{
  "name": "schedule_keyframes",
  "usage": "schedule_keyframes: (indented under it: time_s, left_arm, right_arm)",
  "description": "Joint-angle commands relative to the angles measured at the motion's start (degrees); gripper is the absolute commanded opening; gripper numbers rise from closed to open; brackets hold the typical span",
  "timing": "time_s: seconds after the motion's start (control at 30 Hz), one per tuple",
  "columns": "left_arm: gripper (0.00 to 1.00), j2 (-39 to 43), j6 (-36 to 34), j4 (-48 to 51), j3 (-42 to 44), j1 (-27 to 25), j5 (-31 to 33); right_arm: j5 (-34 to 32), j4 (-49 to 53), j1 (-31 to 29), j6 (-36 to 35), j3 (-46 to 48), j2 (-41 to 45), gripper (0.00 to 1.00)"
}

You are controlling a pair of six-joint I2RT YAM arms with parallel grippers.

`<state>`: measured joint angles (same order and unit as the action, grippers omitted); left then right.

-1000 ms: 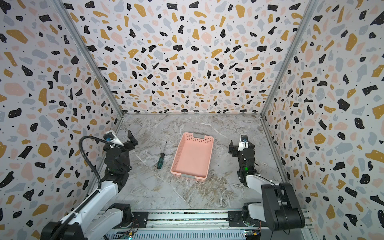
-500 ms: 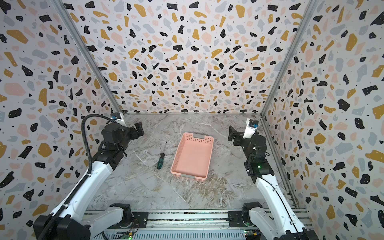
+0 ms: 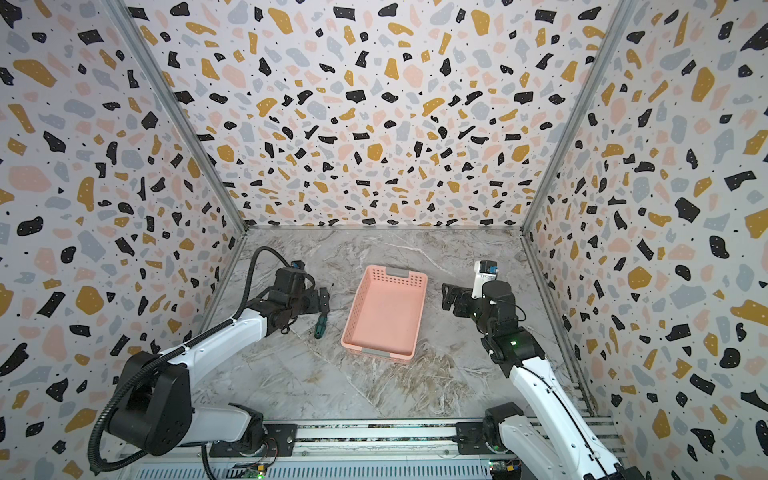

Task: Put the screwdriver in the bin
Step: 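Reach the left gripper down over the green-handled screwdriver while the right arm lifts, then close the left gripper on the screwdriver's green handle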

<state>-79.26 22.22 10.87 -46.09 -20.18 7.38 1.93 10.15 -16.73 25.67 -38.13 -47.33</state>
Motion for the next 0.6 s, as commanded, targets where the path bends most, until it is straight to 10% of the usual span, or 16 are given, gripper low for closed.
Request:
schedule_keyframes:
  time_s: [0.0,0.57]
  left_arm:
    - [1.00,-0.1,1.5,-1.0,1.3,-0.7,0.6]
    - [0.87,-7.3,1.7,-4.6,4.1,-2.1,-0.3]
  right_arm:
    - [-0.4,2.5,-0.3,1.4,1.8,2.7,0.99]
    - [4.6,0.1,-0.9,3.2,8.8,5.6,0.99]
